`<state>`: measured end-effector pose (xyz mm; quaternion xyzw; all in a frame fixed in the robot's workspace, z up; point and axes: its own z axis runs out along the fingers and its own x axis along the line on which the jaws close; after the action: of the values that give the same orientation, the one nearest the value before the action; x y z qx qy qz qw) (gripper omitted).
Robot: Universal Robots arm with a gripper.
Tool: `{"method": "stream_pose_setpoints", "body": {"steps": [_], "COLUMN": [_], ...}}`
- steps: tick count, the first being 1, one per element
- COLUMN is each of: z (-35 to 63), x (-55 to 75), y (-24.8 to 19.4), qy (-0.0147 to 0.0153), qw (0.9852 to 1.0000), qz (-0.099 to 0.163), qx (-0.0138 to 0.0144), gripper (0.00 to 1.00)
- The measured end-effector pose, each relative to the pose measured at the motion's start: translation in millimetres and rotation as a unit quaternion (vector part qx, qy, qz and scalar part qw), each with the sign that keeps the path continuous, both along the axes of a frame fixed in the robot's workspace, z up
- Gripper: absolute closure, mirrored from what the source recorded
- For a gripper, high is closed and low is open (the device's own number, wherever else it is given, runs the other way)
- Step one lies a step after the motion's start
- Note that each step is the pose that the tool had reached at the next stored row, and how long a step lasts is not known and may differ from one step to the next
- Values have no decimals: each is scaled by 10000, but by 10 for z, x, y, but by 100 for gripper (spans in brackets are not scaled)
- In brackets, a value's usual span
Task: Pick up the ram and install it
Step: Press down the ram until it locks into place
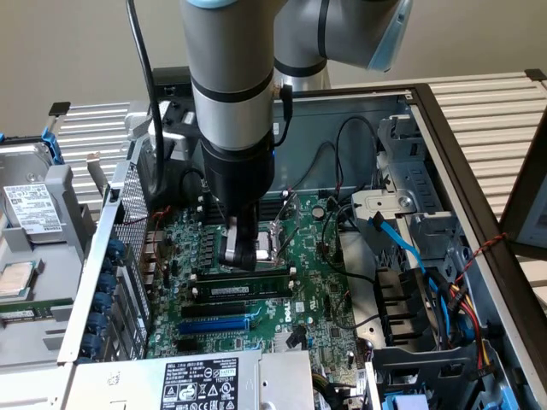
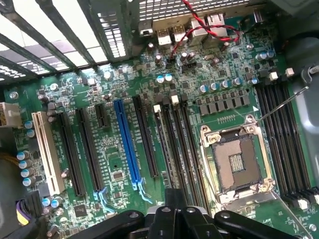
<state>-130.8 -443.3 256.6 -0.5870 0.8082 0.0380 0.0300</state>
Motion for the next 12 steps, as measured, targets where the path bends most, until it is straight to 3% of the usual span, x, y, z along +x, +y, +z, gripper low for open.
{"method": "stream_pose_setpoints", "body": {"steps": [6, 12], "z": [0, 0], "x": [0, 0], "y": [0, 0], "qy": [0, 0], "qw": [9988, 9952], "qz": [-484, -979], "qx": [0, 0], "gripper": [89, 89]}}
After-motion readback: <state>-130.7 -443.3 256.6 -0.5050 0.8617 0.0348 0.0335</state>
